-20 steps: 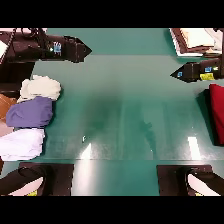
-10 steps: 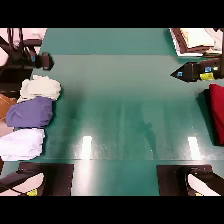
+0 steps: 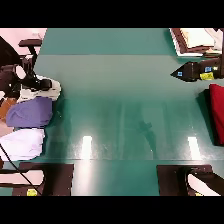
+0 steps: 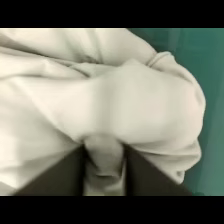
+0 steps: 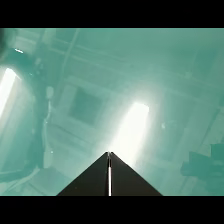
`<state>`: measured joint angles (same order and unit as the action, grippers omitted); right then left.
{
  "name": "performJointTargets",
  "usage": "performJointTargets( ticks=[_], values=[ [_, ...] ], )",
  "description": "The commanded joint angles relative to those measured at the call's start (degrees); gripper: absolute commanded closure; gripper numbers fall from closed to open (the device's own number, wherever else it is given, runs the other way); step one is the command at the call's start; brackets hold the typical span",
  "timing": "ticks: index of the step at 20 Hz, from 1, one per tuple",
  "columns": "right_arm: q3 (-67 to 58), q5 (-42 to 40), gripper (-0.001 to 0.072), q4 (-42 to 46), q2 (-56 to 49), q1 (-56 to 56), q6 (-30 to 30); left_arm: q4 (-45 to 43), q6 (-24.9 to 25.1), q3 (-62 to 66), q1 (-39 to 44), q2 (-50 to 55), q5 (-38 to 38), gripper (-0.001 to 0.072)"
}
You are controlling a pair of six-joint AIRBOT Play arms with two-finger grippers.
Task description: Fold the shirts.
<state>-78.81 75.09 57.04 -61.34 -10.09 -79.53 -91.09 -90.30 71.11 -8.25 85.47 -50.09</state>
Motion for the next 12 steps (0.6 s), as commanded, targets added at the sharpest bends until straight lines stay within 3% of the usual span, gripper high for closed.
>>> performJointTargets(
  ticks=[1,7,12],
  values=[
    [0.0,-0.2,0.0694,0.0,0.0,-0.1,0.0,-0.3,-0.2,1.9,-0.6,0.9,-1.6,0.0681],
    [-7.0,-1.3,0.0694,0.0,0.0,0.0,0.0,1.0,1.5,15.0,1.0,-14.2,-5.6,0.0683],
    [-18.4,-7.5,0.0694,0.2,0.0,0.1,0.0,1.6,5.1,24.8,13.8,-28.3,-13.4,0.0683]
  ],
)
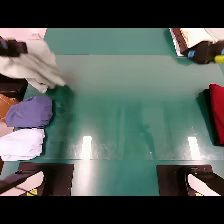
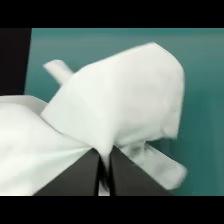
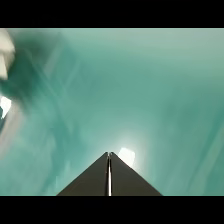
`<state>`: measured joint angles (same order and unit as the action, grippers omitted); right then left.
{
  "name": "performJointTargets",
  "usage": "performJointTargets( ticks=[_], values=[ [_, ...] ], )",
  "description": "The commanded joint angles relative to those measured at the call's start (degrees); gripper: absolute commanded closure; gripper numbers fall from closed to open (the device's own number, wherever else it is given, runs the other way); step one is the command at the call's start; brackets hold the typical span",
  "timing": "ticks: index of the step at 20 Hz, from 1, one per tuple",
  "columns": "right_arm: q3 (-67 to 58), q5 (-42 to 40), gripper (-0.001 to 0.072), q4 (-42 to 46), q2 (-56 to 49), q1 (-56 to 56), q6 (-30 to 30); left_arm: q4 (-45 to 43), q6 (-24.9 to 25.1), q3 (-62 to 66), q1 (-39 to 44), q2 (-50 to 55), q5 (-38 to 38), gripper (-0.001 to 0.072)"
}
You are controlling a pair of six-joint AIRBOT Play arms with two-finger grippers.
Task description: Fold the shirts.
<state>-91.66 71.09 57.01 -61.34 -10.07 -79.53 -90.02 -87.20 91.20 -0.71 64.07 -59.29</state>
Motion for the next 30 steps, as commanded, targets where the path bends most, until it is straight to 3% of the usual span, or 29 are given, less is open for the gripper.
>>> performJointTargets(
  ticks=[1,6,11,12,13,14,17,20,24,30],
  values=[
    [-7.3,-4.2,0.0694,0.2,0.0,0.1,0.0,0.5,1.9,5.1,10.1,-8.3,-4.8,0.0683],
    [-13.5,-4.0,0.0694,3.8,0.0,0.1,0.0,0.7,-0.1,3.0,29.7,-7.2,-6.7,0.0684],
    [-14.4,-0.9,0.0694,4.3,-0.5,0.1,0.0,4.9,0.5,2.7,45.7,6.8,-2.6,0.0676],
    [-14.4,-0.2,0.0694,4.3,-0.5,0.1,0.0,6.1,0.8,2.7,47.0,10.1,-0.9,0.0453],
    [-14.4,0.5,0.0694,4.3,-0.5,0.1,0.0,7.0,0.6,2.7,47.4,12.6,0.5,0.0176],
    [-14.4,1.3,0.0694,4.3,-0.5,0.1,0.0,7.4,0.6,2.7,47.2,14.5,1.2,0.0152],
    [-14.4,3.0,0.0694,4.3,-0.5,0.1,0.0,6.3,0.6,2.7,41.7,15.6,-0.4,0.0157],
    [-14.4,4.2,0.0694,4.2,-0.5,0.1,0.0,6.7,-0.7,1.6,30.8,15.7,-3.2,0.0158],
    [-14.3,4.8,0.0694,4.1,-1.3,0.0,0.0,18.5,1.0,-7.8,20.2,17.5,-1.8,0.0158],
    [-14.3,11.1,0.0694,4.0,-4.2,0.0,-1.6,27.7,6.4,-12.6,21.0,29.4,1.8,0.0158]
  ],
)
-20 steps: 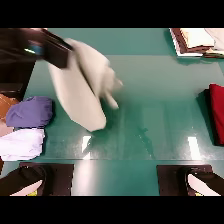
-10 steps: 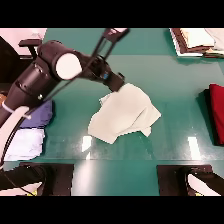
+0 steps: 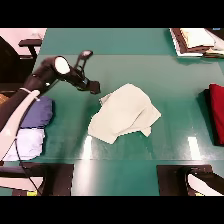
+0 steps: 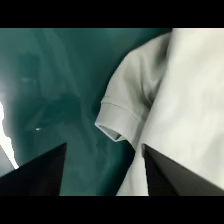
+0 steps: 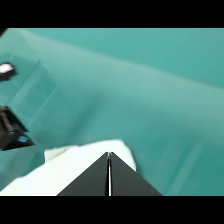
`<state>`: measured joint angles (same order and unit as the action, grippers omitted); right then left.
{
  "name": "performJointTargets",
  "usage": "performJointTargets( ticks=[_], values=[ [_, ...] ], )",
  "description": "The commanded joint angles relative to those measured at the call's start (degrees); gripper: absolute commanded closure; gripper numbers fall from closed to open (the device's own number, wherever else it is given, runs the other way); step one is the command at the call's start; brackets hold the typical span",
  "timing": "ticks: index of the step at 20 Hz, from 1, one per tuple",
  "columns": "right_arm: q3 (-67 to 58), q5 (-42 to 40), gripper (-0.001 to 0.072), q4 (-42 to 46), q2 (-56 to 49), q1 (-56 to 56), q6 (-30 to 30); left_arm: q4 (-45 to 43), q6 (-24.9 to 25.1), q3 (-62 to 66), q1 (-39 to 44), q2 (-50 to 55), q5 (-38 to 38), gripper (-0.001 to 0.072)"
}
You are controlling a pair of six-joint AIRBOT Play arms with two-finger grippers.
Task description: Fold the shirts.
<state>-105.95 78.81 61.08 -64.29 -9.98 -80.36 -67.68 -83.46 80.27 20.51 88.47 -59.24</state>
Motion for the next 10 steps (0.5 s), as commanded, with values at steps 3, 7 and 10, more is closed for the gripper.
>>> performJointTargets(
  ticks=[3,7,10],
  values=[
    [0.0,3.9,0.0694,0.0,-2.4,-0.1,-0.9,5.6,2.9,-1.6,1.8,8.5,4.1,0.0159],
    [0.3,4.2,0.0694,0.0,-2.4,-0.1,-1.8,5.6,2.9,-1.5,2.9,9.1,6.8,0.0422],
    [1.6,5.7,0.0694,0.1,-1.9,-0.1,-2.8,4.6,2.9,1.3,1.2,9.1,3.7,0.0682]
  ],
)
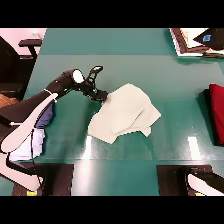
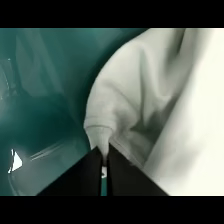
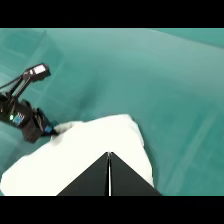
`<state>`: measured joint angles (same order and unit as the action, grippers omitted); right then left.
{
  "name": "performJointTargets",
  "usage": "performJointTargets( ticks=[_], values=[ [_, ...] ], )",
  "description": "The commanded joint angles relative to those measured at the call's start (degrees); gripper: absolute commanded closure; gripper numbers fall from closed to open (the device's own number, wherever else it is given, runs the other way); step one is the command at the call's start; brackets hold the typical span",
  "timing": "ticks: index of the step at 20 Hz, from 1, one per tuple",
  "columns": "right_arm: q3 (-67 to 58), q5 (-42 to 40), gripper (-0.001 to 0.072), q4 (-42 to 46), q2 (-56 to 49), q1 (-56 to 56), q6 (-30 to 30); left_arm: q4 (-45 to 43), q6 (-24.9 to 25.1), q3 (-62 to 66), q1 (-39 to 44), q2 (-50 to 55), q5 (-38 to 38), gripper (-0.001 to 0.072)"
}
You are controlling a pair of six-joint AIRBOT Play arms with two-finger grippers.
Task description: Fold the shirts.
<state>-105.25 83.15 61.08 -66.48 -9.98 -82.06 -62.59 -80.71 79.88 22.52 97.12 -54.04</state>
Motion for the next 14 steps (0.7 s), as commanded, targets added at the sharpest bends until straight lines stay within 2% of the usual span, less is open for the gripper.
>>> performJointTargets(
  ticks=[1,3,7,9,14],
  values=[
    [3.4,1.1,0.0694,0.1,1.2,-0.1,-1.5,-1.1,0.1,3.7,-1.9,0.4,-3.7,0.0682],
    [10.8,0.9,0.0694,0.2,3.5,-0.1,-1.7,-1.8,0.2,7.0,-4.9,-1.2,-6.9,0.0682],
    [31.7,-3.0,0.0675,-0.1,8.3,-0.6,-6.9,-4.2,0.2,7.7,-10.0,-8.7,-7.2,0.0682],
    [42.4,-6.5,0.0256,-0.4,8.8,-3.0,-8.0,-7.5,0.2,7.7,-10.4,-10.8,-9.1,0.0682],
    [59.1,-24.3,0.0239,-12.0,2.8,-12.4,-7.9,-8.6,0.2,6.9,-10.4,-11.1,-14.0,0.0682]
  ],
)
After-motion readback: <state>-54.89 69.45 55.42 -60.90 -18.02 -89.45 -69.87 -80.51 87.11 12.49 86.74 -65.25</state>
